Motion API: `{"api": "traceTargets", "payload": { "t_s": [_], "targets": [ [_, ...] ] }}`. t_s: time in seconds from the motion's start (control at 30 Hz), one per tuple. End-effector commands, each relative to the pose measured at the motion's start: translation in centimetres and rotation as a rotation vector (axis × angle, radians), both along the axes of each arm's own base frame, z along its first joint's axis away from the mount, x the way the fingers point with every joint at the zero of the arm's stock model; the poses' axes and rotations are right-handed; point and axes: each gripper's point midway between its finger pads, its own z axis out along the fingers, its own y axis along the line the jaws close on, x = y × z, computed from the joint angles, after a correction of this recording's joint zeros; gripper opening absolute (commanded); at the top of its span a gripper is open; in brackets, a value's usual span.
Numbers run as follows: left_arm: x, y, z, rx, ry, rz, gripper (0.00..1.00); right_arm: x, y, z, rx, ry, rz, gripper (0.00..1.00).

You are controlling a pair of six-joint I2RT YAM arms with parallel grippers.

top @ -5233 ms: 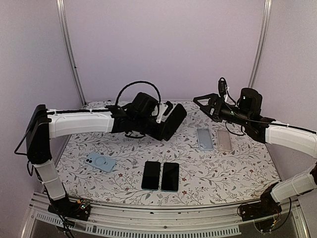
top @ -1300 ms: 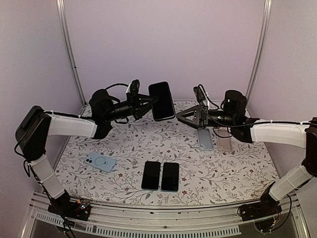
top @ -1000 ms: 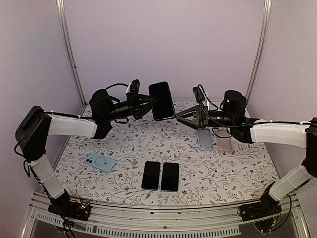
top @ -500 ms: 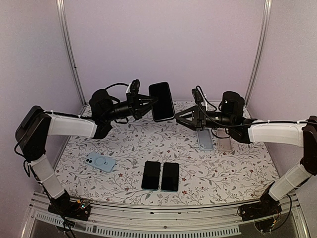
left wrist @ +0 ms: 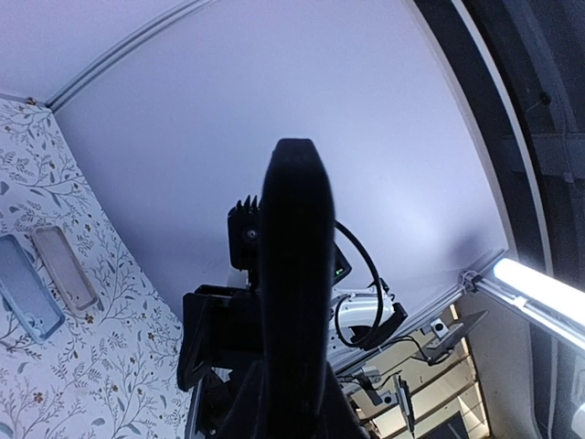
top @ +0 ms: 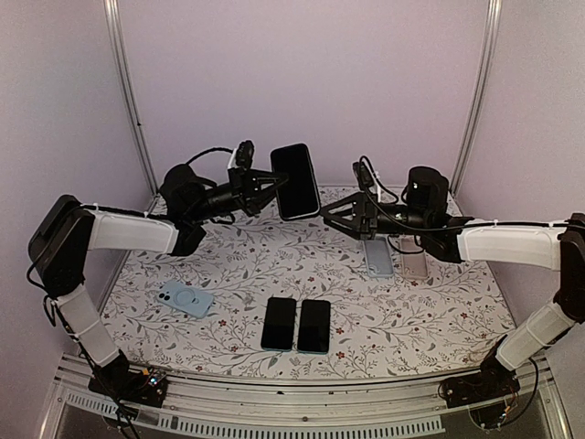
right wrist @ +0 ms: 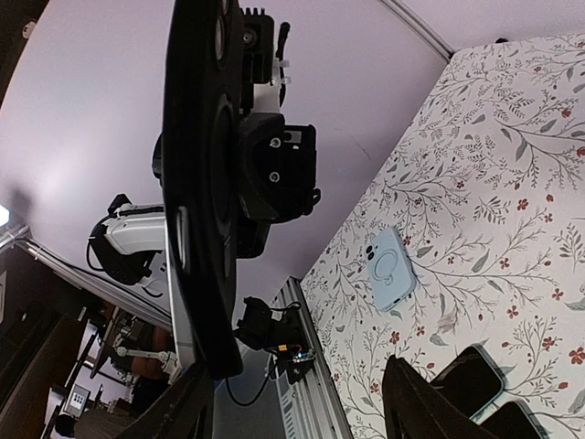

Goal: Take the phone out of the phone case
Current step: Remove the corner of the phone case from the bottom right corner of the phone case.

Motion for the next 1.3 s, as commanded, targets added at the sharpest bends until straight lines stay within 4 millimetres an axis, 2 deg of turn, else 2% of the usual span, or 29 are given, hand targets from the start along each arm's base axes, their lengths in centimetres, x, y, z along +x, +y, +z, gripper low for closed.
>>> {"api": "traceTargets", "payload": {
  "t_s": [0.0,0.13,0.5,0.73,0.9,1.27],
  "targets": [
    [-3.9,1.8,6.7,-0.176,-0.234,-0.048,0.00,1.4,-0.1,-2.8,-0.087,0.071,-0.079,0.65],
    [-4.0,1.2,6.6,-0.163,-0.239,-0.060,0.00,1.5,0.1,-2.8,-0.090,0.067,-0.066,0.65],
    [-4.1,-1.1,5.2,-0.136,-0.217,-0.096,0.00,0.3,1.9,-0.5,-0.051,0.001,0.023,0.65],
    [-4.7,-2.9,4.6,-0.138,-0.212,-0.133,0.00,0.3,2.5,1.0,0.000,-0.008,0.045,0.65],
    [-5.1,-3.3,4.6,-0.137,-0.227,-0.128,0.00,1.0,2.4,0.5,0.001,0.034,0.008,0.64],
    [-5.0,-2.5,4.8,-0.127,-0.220,-0.055,0.00,3.2,1.0,-2.1,-0.069,0.131,-0.177,0.62]
  ]
}}
